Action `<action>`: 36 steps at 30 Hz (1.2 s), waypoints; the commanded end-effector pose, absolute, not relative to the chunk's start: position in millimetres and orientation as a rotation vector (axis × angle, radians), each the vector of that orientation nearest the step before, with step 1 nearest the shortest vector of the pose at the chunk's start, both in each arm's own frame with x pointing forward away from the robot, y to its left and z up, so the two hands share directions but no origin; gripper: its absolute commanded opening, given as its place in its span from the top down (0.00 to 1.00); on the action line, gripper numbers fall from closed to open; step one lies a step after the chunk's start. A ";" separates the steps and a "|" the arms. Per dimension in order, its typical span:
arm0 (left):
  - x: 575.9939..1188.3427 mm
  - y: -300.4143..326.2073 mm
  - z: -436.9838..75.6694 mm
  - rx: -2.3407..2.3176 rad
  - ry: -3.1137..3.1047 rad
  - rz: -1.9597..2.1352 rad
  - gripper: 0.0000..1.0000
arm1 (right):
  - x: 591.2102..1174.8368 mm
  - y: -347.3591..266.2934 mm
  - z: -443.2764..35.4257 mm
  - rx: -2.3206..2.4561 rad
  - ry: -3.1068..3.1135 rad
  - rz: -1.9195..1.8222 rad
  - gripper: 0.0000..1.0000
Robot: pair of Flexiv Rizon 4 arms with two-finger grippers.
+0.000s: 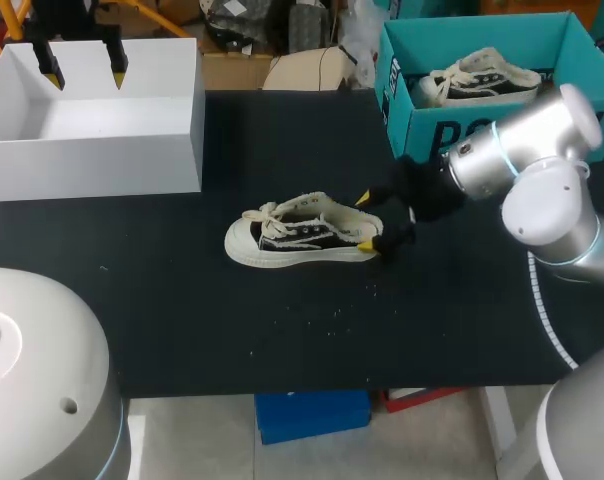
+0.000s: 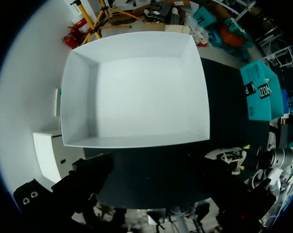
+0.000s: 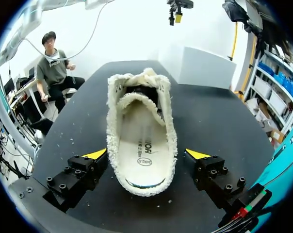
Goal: Take the shoe out of the shoebox, open the shoe tongue, remove and reinsert the insole, then place the shoe into the shoebox
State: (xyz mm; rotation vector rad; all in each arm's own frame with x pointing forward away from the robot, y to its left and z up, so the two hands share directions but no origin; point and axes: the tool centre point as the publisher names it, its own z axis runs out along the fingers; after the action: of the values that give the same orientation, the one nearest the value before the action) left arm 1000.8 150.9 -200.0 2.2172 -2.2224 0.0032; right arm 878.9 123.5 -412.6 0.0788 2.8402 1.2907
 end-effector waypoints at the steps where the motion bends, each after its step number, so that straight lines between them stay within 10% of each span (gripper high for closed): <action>1: 1000.6 150.5 -199.7 2.219 -2.221 0.000 0.00 | 879.7 127.0 -423.7 0.087 2.822 1.330 0.00; 18: 1000.6 150.5 -199.7 2.219 -2.221 0.000 0.00 | 880.3 129.3 -439.7 0.113 2.824 1.425 0.00; 19: 1000.6 150.5 -199.7 2.219 -2.221 0.000 0.00 | 880.1 130.6 -440.1 0.105 2.831 1.433 0.07; 20: 1000.6 150.5 -199.7 2.219 -2.221 0.000 0.00 | 880.0 130.9 -440.1 0.110 2.836 1.417 0.74; 21: 1000.6 150.5 -199.7 2.219 -2.221 0.000 0.00 | 880.0 130.9 -440.1 0.110 2.836 1.417 1.00; 36: 980.4 104.3 -187.1 2.299 -2.253 -0.010 0.00 | 880.0 130.9 -440.1 0.110 2.836 1.417 1.00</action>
State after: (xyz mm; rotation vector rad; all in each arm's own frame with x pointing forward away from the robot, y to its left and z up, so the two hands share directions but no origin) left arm 993.3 118.6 -189.7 2.2590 -2.2228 -0.0087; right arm 878.4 128.8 -437.9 0.1082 2.8335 1.4204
